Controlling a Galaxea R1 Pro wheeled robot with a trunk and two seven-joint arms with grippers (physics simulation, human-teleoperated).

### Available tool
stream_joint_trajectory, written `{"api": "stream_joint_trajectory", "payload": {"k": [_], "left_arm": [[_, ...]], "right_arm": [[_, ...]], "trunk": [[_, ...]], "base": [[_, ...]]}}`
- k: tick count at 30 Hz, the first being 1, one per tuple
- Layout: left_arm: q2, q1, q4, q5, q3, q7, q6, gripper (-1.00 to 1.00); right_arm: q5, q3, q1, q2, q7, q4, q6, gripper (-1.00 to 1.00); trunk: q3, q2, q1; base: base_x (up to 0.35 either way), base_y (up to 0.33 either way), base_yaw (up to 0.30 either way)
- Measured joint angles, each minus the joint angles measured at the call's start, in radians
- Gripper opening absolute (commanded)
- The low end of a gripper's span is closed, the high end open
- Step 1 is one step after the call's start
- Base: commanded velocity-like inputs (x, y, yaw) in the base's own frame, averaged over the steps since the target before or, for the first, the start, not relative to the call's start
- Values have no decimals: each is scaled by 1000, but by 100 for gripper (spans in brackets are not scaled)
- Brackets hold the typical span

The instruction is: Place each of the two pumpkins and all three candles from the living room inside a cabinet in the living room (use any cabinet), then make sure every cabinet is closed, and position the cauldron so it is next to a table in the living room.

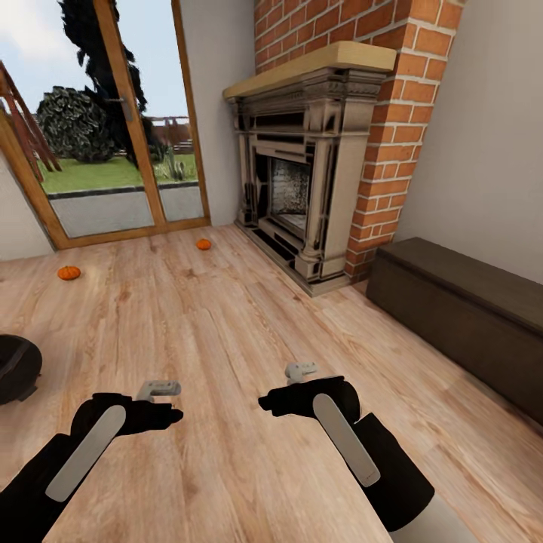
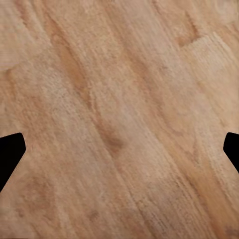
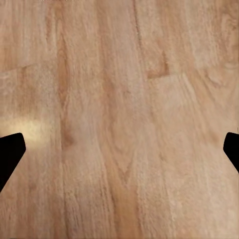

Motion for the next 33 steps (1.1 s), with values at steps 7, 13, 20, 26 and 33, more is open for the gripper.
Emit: {"api": "stream_joint_trajectory", "payload": {"k": [7, 13, 20, 26, 33], "left_arm": [[0, -3, 1, 0, 0, 0, 0, 100], [0, -3, 2, 0, 0, 0, 0, 100], [0, -3, 1, 0, -1, 0, 0, 100], [0, -3, 2, 0, -1, 0, 0, 100], [0, -3, 4, -1, -2, 0, 0, 100]], "right_arm": [[0, 4, 0, 3, -61, -2, 1, 100], [-1, 5, 0, 4, -72, -2, 1, 100], [-1, 5, 0, 4, -74, -2, 1, 100], [-1, 5, 0, 4, -74, -2, 1, 100], [-2, 4, 0, 2, -73, -18, 2, 100]], "trunk": [[28, 2, -3], [51, 3, -6], [76, 22, -18], [95, 64, -41], [117, 113, -67]], "base": [[0, 0, 270], [0, 0, 283], [0, 0, 284], [0, 0, 238], [0, 0, 39]]}}
